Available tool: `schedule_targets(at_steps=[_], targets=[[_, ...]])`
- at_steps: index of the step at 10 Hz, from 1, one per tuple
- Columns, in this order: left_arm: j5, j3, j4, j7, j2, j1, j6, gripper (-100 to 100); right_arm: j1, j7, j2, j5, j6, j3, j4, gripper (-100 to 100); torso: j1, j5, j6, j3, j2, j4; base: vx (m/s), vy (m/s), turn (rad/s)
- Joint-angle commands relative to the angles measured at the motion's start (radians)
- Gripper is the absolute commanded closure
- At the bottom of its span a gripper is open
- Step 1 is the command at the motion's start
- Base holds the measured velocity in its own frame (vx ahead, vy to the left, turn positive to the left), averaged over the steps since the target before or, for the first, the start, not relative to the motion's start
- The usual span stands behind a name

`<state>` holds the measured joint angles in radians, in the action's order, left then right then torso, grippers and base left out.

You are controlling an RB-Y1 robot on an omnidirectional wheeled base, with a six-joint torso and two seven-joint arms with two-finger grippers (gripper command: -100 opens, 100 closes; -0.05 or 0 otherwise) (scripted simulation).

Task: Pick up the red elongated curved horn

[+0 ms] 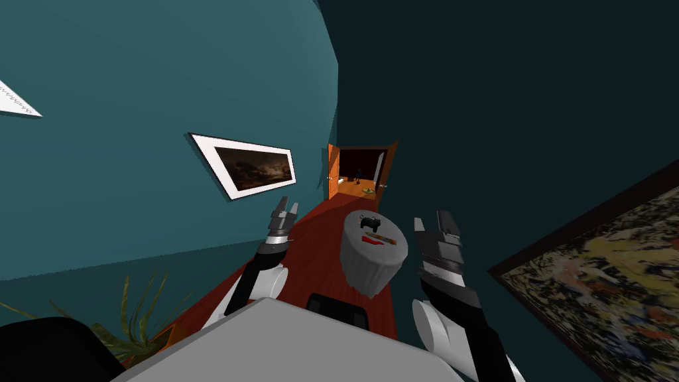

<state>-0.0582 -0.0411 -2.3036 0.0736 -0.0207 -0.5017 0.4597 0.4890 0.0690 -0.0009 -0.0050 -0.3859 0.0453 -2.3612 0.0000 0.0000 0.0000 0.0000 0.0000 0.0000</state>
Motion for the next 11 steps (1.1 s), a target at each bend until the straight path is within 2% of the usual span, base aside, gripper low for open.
schedule_targets(at_steps=[1,6,7,11], targets=[[0.000,0.000,0.000,0.000,0.000,0.000,0.000,0,-0.005,0.011,-0.039,0.023,0.014,-0.011,0.024,-100,0.000,0.000,0.000,0.000,0.000,0.000,-0.017,0.036,0.050],[0.000,0.000,0.000,0.000,0.000,0.000,0.000,0,-0.032,0.061,-0.176,0.126,0.072,-0.063,0.138,-100,0.008,0.002,0.000,0.002,0.004,0.001,-0.059,0.107,0.072],[0.000,0.000,0.000,0.000,0.000,0.000,0.000,0,-0.032,0.061,-0.178,0.126,0.072,-0.063,0.138,-100,0.008,0.002,0.000,0.002,0.004,0.001,-0.035,0.076,0.016],[0.000,0.000,0.000,0.000,0.000,0.000,0.000,0,-0.067,0.123,-0.315,0.238,0.138,-0.129,0.274,-100,0.007,0.002,0.000,0.002,0.003,0.001,-0.044,0.106,0.101]])
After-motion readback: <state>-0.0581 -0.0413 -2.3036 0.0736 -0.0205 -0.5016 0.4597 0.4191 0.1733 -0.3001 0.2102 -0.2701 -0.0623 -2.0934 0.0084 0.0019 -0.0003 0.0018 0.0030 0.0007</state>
